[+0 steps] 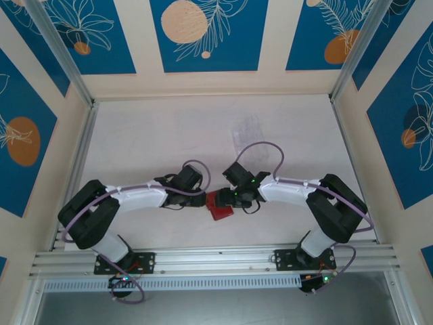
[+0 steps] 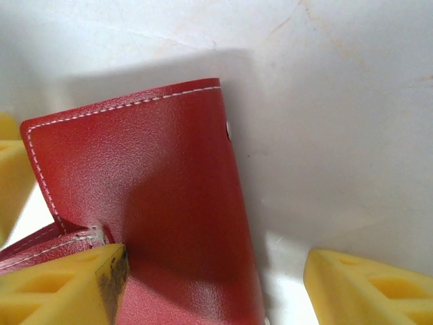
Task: Put the credit cards into the card holder
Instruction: Close the card holder at the center of the table.
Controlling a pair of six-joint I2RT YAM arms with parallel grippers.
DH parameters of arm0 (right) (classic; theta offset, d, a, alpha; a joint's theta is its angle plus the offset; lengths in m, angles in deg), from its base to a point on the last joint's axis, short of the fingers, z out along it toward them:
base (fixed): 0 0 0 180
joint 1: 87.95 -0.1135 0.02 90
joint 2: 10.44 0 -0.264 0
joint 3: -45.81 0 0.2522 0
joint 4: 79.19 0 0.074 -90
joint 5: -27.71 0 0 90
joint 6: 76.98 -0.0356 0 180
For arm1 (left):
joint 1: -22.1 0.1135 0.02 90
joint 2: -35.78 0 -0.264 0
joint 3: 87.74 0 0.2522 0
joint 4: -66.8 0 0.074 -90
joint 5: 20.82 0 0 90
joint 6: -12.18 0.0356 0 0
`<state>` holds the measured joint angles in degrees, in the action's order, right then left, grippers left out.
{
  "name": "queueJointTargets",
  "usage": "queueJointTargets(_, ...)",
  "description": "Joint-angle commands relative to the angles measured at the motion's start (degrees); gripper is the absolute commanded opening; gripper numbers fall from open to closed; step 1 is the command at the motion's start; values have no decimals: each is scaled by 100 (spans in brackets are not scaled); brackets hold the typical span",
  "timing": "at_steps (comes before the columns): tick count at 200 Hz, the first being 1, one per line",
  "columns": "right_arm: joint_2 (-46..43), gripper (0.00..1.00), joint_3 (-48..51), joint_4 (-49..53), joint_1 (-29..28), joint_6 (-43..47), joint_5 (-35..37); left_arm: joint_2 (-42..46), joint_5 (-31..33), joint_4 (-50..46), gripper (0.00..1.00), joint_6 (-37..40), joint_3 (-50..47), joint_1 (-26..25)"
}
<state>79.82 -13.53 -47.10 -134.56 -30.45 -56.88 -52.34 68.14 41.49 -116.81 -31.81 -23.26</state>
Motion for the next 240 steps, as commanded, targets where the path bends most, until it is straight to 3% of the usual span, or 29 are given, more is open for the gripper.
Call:
queueJointTargets(1,441,70,39,-212,-62,48,75,435,473,-476,33,214,89,75)
queueJointTargets(30,625,65,-7,-157,-117,48,159,912,650,-793,34,363,172,97)
queueJointTargets(90,594,64,1,-220,-251,153,86,-5,-728,-159,34,530,837,87)
queueJointTargets(161,437,67,225,-915,-155,390,-494,-597,-681,-633,32,769,1144,-6)
queueJointTargets(240,19,68,483,-1186,74,608,-900,-977,-145,-885,29,941,958,-148)
